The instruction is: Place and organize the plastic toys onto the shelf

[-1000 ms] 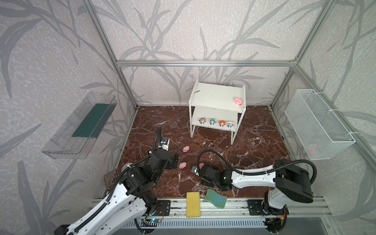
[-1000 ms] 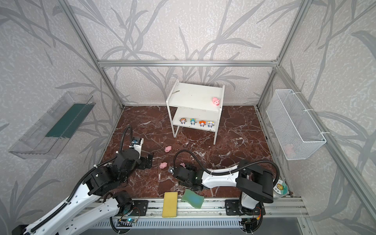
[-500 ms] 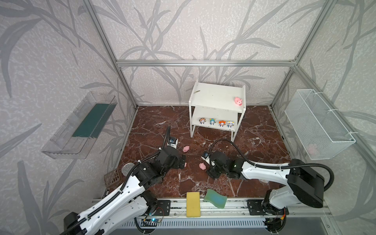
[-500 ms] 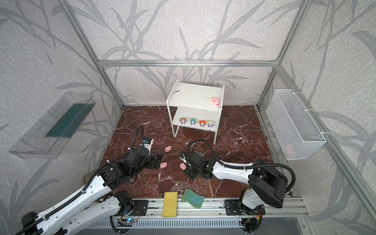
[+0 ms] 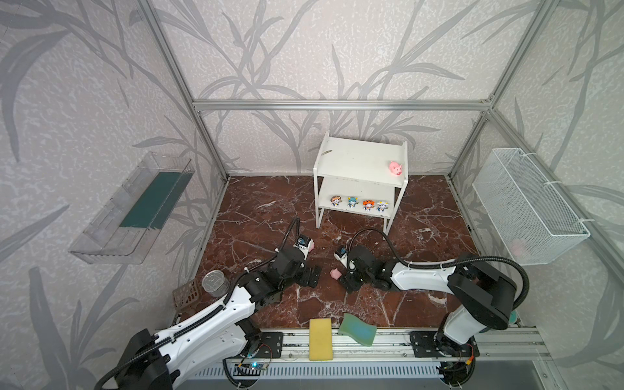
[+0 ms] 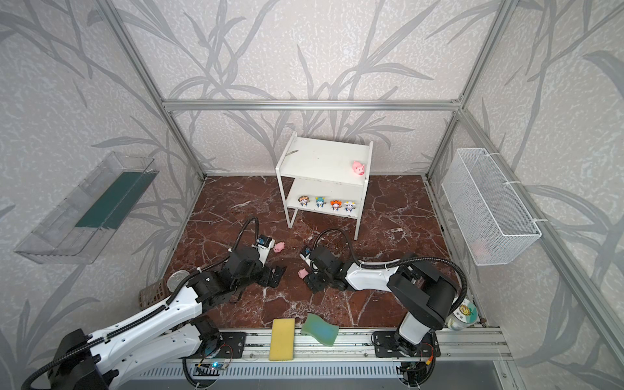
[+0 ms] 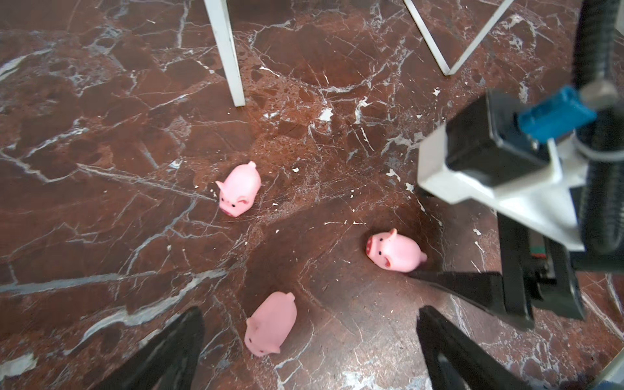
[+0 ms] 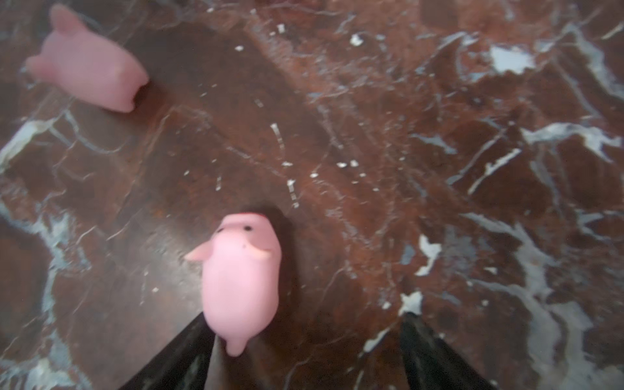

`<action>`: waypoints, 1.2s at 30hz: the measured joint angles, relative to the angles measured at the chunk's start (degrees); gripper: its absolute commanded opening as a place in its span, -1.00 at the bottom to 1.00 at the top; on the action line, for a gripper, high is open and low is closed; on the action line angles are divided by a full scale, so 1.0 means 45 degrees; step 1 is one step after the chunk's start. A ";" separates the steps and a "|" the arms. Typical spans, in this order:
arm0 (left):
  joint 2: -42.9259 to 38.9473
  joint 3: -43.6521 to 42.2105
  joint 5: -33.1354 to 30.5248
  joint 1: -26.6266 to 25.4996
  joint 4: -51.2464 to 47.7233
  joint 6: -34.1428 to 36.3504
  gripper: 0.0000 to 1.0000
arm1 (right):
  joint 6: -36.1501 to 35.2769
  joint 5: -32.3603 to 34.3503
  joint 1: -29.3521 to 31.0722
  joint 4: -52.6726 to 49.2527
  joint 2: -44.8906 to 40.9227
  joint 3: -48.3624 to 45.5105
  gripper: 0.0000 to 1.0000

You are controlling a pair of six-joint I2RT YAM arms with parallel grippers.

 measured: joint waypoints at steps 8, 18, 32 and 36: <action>0.1117 -0.0291 0.0369 -0.0058 0.2084 0.0821 0.99 | 0.0219 0.0359 -0.0665 0.0724 0.0520 0.0199 0.72; 0.2963 -0.0369 0.1321 -0.0146 0.3730 0.1715 0.95 | 0.0277 0.0865 -0.0894 0.1156 0.1141 0.0714 0.72; 0.6159 0.0019 0.1783 -0.0189 0.4741 0.2351 0.76 | 0.0316 0.1015 -0.0962 -0.0937 -0.3701 -0.1292 0.72; 0.6873 0.0442 0.1787 -0.0189 0.5017 0.2341 0.73 | -0.0199 0.0457 -0.0962 -0.1710 -0.5027 -0.1360 0.72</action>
